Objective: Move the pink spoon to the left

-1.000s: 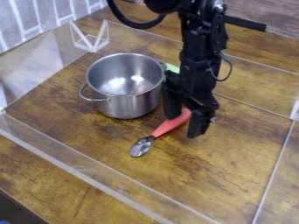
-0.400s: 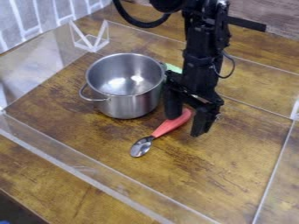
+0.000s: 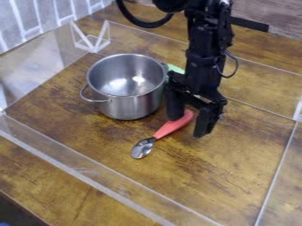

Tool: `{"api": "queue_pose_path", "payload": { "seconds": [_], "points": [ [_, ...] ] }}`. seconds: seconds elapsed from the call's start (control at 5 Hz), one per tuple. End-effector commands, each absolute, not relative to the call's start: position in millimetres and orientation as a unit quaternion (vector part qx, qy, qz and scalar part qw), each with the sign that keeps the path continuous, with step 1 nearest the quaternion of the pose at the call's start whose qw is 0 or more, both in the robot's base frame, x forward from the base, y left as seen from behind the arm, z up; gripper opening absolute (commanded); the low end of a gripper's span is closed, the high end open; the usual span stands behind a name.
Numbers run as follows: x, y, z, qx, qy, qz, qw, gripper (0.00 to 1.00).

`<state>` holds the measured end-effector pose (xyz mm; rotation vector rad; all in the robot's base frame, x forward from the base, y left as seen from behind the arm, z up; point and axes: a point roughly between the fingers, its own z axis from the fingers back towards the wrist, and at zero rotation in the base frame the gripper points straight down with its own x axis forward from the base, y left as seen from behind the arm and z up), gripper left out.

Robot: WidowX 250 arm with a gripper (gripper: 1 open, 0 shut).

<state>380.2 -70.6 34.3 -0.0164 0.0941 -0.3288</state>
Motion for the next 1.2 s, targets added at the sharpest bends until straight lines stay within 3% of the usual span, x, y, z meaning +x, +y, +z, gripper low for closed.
{"api": "queue_pose_path", "payload": {
  "seconds": [0.0, 0.2, 0.6, 0.8, 1.0],
  "points": [
    [378.3, -68.8, 4.8, -0.016, 0.087, -0.155, 0.984, 1.00],
    [381.6, -71.6, 1.7, -0.019, 0.096, -0.144, 0.985, 1.00],
    [379.8, -41.5, 22.3, -0.016, 0.103, -0.162, 0.981, 1.00],
    [375.1, -29.3, 30.1, -0.016, 0.101, -0.155, 0.983, 0.00],
    [371.6, -37.6, 41.3, -0.017, 0.098, -0.157, 0.983, 0.00]
  ]
}}
